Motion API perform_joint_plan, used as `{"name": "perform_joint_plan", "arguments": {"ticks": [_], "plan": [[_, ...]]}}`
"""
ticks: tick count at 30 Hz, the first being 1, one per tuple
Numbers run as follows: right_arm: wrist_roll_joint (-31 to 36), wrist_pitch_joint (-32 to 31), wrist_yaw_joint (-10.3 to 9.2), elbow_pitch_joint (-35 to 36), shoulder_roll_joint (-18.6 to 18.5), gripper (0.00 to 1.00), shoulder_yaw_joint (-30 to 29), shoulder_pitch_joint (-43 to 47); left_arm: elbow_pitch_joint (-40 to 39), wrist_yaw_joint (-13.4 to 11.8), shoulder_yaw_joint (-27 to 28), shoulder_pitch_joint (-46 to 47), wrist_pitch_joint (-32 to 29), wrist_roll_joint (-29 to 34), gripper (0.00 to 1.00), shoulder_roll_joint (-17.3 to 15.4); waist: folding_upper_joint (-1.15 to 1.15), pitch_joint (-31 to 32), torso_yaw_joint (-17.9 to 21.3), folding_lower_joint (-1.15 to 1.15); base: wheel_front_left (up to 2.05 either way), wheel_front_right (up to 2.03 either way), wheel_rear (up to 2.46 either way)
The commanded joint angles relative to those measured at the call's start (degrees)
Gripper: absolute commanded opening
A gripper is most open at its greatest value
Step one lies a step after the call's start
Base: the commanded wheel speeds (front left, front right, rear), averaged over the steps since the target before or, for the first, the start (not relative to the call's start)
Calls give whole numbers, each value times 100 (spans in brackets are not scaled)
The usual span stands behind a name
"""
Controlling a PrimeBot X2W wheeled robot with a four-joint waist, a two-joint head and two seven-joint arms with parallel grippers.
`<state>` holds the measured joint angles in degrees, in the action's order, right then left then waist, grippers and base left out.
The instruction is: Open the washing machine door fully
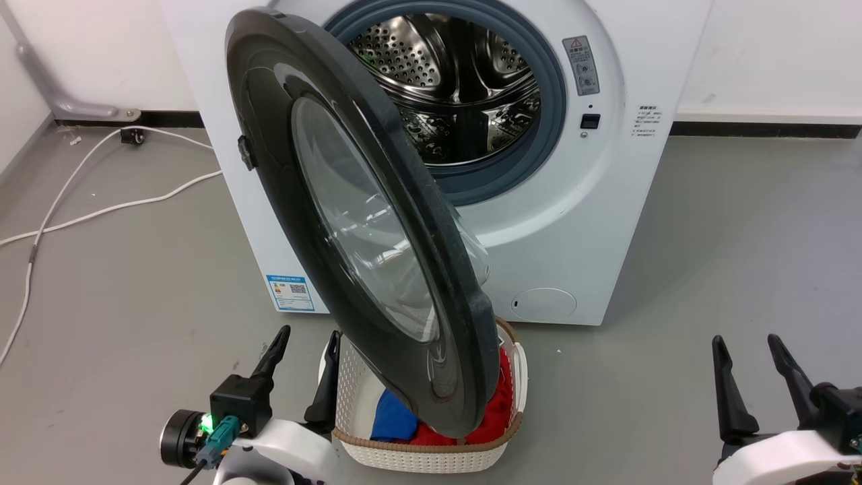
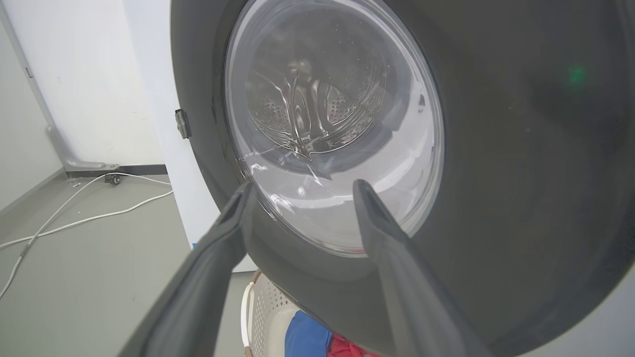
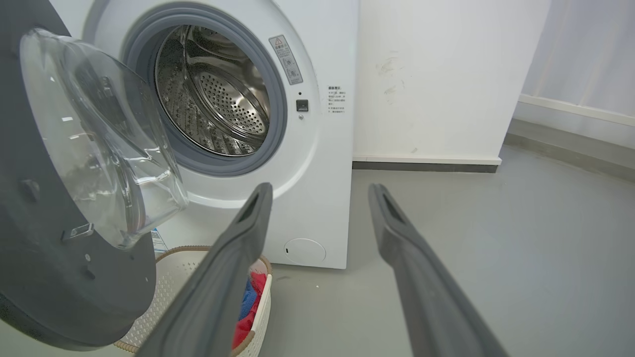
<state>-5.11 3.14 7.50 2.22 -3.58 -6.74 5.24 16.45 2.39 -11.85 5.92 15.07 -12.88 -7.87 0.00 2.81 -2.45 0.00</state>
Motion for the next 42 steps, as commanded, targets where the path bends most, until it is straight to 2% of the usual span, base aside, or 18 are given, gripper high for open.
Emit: {"name": "perform_joint_plan", "arguments": {"ticks": [1, 10, 22, 23, 24, 25, 35, 42], "plan": [[-39, 73, -1, -87, 16, 100, -17, 39, 2, -30, 6, -76, 14, -16, 100, -18, 0, 6, 7, 0, 0, 0, 0], [-35, 258, -1, -459, 34, 100, 29, -147, 42, -60, -44, -33, 7, -24, 100, -64, 0, 32, 52, 0, 0, 0, 0], [-20, 327, -1, -521, 21, 100, 99, -146, 44, -127, -91, -18, -20, -76, 100, -106, 0, 27, 69, 0, 0, 0, 0], [-23, 329, -1, -524, 25, 100, 105, -137, 44, -121, -98, -16, -27, -80, 58, -110, 0, 28, 70, 0, 0, 0, 0], [-15, 330, -1, -525, 28, 100, 108, -133, 42, -123, -100, -12, -34, -88, 33, -115, 0, 27, 71, 0, 0, 0, 0], [-13, 334, -1, -528, 31, 100, 107, -131, 40, -126, -104, -9, -34, -93, 0, -118, 0, 26, 72, 0, 0, 0, 0], [-19, 347, -1, -577, 54, 100, 120, -147, -69, -189, -57, 111, -32, -164, 0, -153, 0, 6, 100, 0, 0, 0, 0], [-16, 345, -1, -614, 61, 100, 120, -167, -874, -353, 86, 435, 2, -158, 0, -74, 0, 37, 94, 0, 0, 0, 0]]}}
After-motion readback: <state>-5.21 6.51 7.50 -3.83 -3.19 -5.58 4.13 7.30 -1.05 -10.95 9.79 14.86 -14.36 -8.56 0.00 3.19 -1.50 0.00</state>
